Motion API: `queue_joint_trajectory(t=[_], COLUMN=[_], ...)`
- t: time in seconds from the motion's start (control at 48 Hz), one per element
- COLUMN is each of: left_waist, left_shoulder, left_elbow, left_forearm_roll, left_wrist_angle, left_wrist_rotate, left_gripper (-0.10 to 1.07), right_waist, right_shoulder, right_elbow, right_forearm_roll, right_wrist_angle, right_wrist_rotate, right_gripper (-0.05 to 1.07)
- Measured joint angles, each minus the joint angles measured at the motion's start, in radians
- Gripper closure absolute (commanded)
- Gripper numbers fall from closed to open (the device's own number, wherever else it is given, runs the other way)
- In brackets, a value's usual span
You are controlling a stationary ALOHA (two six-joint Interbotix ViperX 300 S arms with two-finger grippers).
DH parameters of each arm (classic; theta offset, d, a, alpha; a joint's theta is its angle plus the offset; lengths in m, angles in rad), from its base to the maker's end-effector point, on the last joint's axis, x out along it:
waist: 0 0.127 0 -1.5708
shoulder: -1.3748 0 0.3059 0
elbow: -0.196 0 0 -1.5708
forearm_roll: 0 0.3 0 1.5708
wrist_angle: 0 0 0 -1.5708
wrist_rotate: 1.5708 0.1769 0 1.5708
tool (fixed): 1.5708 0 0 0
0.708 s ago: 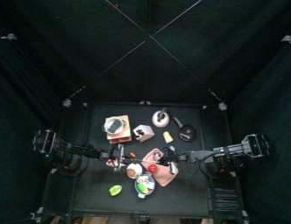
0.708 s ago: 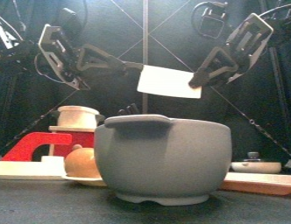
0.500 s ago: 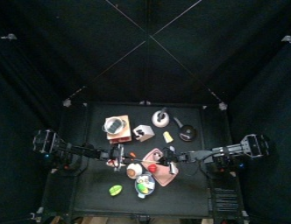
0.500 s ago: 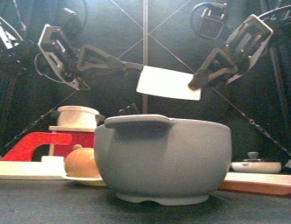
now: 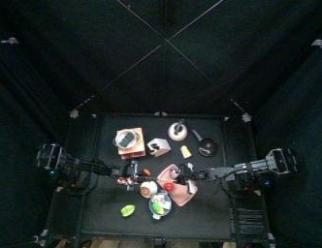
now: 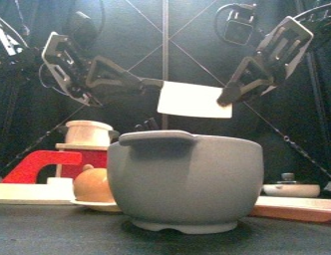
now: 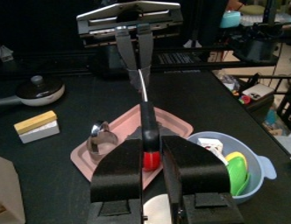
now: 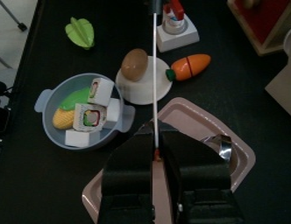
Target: Cut apple
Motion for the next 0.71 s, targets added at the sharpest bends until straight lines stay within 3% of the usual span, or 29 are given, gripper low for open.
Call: queue_joint_trajectory(t=[0.708], left_waist=[-0.002], left_shoulder=[0.109], left_elbow=[-0.023], left_forearm_roll=[0.003], left_wrist_angle=[0.041], left_wrist_rotate=[0.002], left_gripper=[0.54], right_waist=[0.028], right_shoulder=[0.120], right_elbow=[-0.052], right_forearm_roll=[0.008], right_wrist_angle=[0.129], right_wrist_rotate=[0.002], right_gripper=[0.69])
